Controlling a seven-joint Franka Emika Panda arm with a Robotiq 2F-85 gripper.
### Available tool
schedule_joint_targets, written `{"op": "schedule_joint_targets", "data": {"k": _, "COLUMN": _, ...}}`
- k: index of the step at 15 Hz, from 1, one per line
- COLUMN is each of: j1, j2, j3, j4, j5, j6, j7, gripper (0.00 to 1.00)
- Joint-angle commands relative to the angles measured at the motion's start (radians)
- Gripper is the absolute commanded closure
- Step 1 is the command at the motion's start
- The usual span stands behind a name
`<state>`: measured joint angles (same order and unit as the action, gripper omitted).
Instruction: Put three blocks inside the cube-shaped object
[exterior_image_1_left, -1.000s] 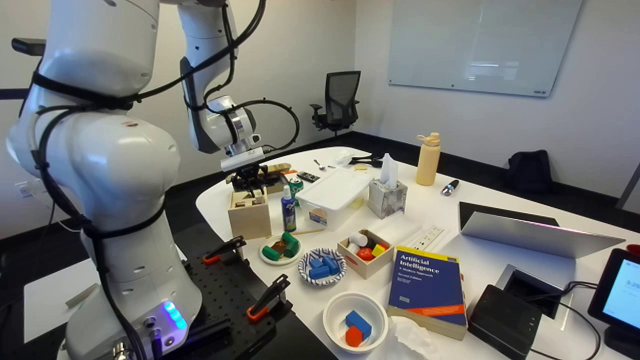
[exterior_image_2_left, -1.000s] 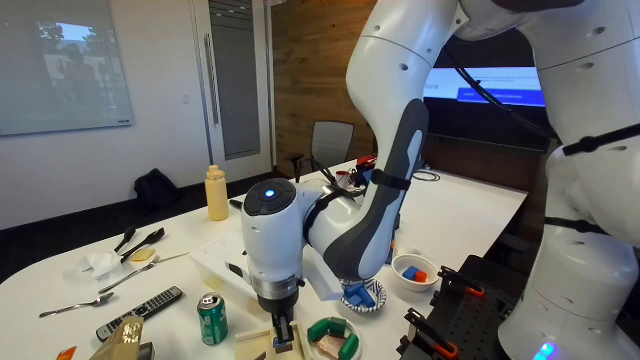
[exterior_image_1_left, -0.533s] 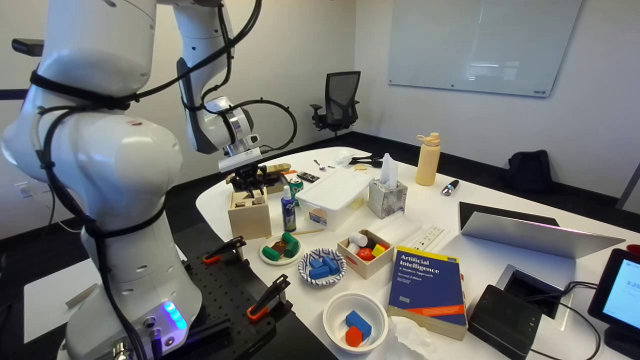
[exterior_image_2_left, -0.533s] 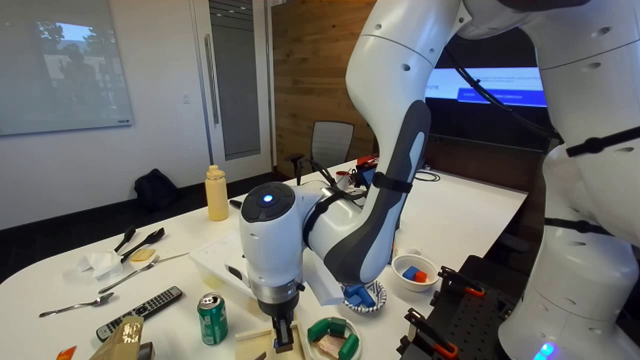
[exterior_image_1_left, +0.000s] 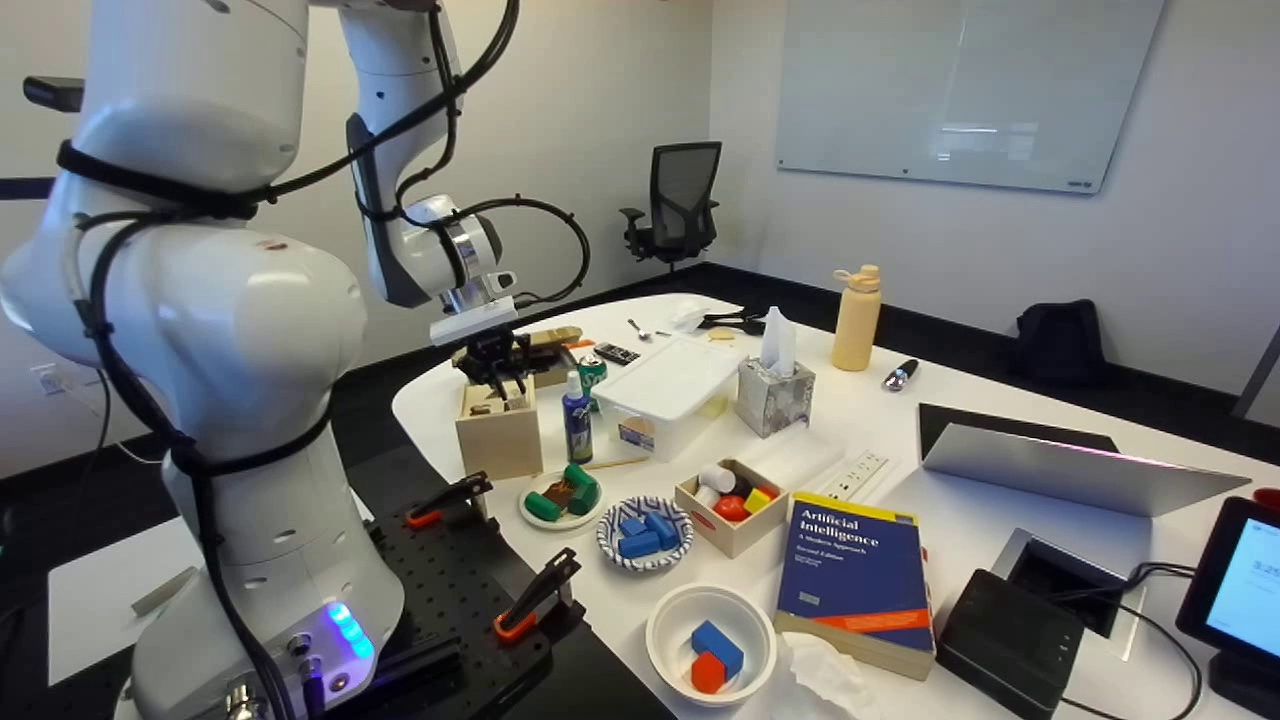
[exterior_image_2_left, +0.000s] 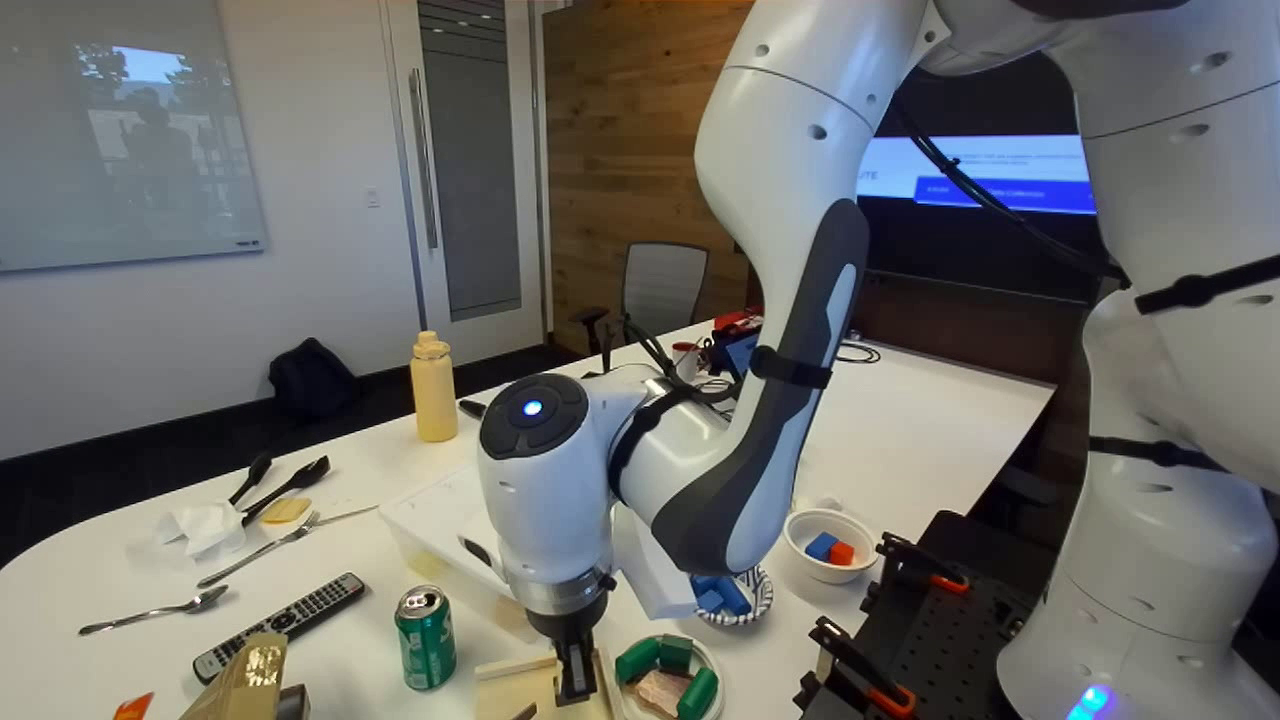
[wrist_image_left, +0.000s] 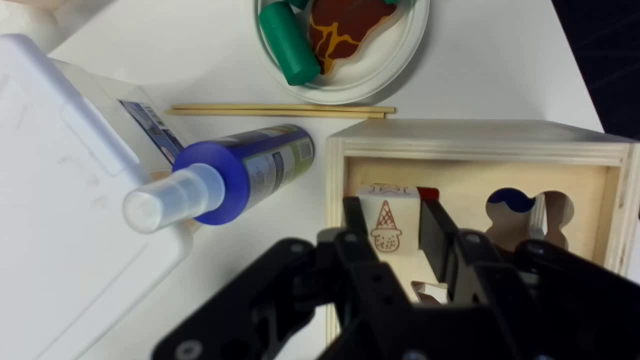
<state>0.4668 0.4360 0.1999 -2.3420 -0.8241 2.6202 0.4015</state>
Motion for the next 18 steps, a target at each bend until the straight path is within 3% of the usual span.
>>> {"op": "schedule_joint_targets", "data": {"k": 1, "j1": 0.009, "j2": -0.019, "j3": 0.003, "j4": -0.04, "j5": 0.044, "j6": -0.027, "j7": 0.017, "gripper": 0.92}}
{"op": "schedule_joint_targets", "data": {"k": 11, "j1": 0.034, "j2": -0.001, "j3": 0.013, "j4": -0.025, "j5": 0.109, "j6": -0.038, "j7": 0.013, "gripper": 0.92}}
{"op": "schedule_joint_targets", "data": {"k": 18, "j1": 0.082, "j2": 0.011, "j3": 0.01, "j4": -0.012, "j5": 0.088, "j6": -0.064, "j7": 0.048, "gripper": 0.92}}
